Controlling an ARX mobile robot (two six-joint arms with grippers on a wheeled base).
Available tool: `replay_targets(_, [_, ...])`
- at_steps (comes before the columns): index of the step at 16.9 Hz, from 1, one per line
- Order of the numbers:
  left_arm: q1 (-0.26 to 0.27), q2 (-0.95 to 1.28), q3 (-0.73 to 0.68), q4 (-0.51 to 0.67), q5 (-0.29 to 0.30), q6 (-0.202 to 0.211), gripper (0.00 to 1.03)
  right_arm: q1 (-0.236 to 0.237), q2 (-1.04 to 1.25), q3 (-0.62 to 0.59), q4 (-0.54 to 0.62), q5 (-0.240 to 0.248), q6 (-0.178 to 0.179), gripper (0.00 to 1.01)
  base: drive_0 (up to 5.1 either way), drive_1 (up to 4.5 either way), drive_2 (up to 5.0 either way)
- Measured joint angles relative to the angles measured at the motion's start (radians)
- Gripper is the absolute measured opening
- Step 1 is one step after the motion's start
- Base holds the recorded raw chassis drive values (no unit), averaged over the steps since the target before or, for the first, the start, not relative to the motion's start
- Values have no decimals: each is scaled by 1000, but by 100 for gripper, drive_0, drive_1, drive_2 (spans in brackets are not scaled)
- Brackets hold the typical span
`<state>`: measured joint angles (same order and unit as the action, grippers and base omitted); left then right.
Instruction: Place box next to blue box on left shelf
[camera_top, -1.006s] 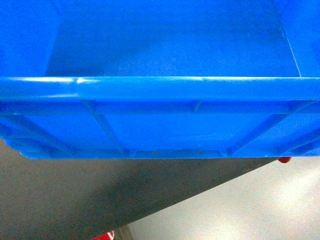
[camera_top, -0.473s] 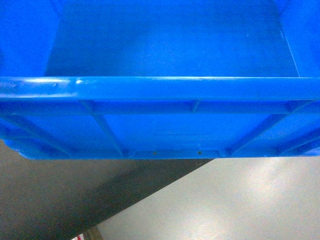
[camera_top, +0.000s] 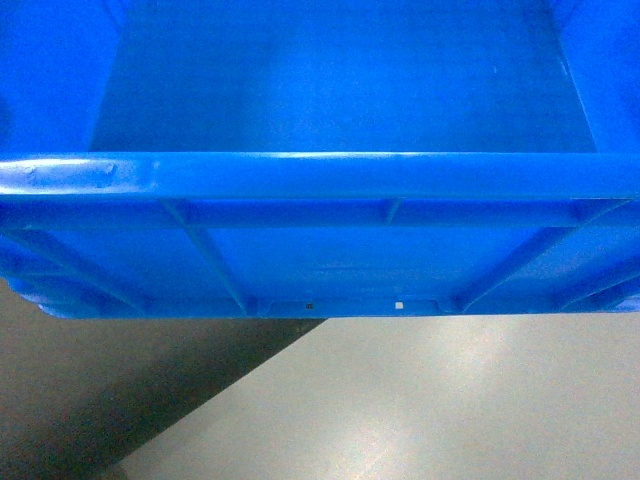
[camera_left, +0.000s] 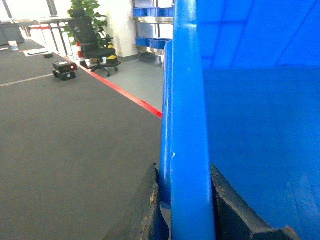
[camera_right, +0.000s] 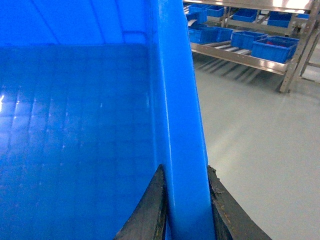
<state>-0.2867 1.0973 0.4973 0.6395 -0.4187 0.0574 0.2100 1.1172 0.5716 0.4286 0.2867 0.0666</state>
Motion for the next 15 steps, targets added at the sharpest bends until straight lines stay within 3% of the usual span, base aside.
replay_targets(15, [0,0,0,0,0,0,20,0,0,0,0,-2,-8,13,-141,-141,-141])
